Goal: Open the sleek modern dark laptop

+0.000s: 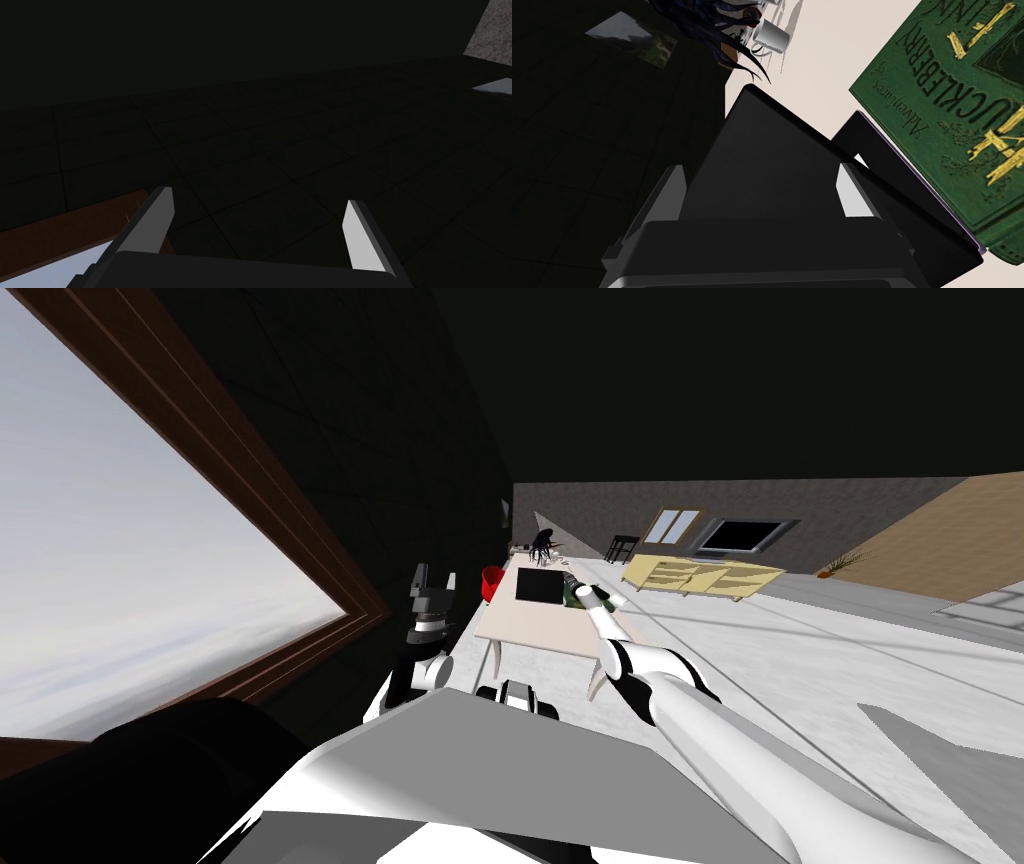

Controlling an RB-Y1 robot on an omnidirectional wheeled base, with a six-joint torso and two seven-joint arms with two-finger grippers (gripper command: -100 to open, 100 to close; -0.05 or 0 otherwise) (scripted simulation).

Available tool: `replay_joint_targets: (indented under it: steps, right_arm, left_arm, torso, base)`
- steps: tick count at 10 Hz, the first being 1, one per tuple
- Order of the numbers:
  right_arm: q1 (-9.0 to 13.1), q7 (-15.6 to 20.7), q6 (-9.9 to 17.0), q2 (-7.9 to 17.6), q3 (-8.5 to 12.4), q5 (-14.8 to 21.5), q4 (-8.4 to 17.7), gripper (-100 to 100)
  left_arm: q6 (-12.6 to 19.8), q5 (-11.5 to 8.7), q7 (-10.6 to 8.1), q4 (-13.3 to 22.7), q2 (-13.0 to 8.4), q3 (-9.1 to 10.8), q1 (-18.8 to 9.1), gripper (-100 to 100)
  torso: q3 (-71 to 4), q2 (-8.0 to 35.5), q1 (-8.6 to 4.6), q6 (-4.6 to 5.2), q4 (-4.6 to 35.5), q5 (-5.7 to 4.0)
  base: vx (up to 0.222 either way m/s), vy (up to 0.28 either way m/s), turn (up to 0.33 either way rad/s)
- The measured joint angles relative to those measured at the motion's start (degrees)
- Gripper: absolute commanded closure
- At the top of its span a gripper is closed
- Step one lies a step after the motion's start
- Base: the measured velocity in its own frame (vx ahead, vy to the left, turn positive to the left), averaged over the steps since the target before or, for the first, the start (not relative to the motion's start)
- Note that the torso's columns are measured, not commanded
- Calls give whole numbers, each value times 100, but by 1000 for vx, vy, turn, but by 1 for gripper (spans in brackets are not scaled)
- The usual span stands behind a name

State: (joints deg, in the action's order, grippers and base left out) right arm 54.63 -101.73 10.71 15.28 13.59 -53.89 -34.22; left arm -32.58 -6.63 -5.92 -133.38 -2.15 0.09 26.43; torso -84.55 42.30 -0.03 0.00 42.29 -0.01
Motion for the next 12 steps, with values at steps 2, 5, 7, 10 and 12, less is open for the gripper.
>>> replay_joint_targets:
  steps: [2,5,7,10,12]
  right_arm:
    - [155,-88,197,163,78,105,200,-100]
    - [303,-272,482,393,166,282,388,-100]
    - [426,-142,560,543,157,158,614,-100]
    - [633,-130,793,775,226,144,940,-100]
    - [659,-289,899,846,247,285,965,-100]
  left_arm:
    - [0,0,0,0,0,0,0,0]
    - [0,0,0,0,0,0,0,0]
    - [0,0,0,0,0,0,0,0]
    - [0,0,0,0,0,0,0,0]
    - [0,0,0,0,0,0,0,0]
  torso:
    - [-3,-5,5,-1,-1,2]
    - [2,3,-4,0,1,-1]
    - [0,0,-3,0,-1,-1]
    - [-2,-3,2,-1,-2,1]
    - [-2,-4,-2,0,-1,-1]
  base:
    - [33,56,16]
    - [18,46,9]
    - [12,37,14]
    - [14,37,4]
    - [20,39,18]
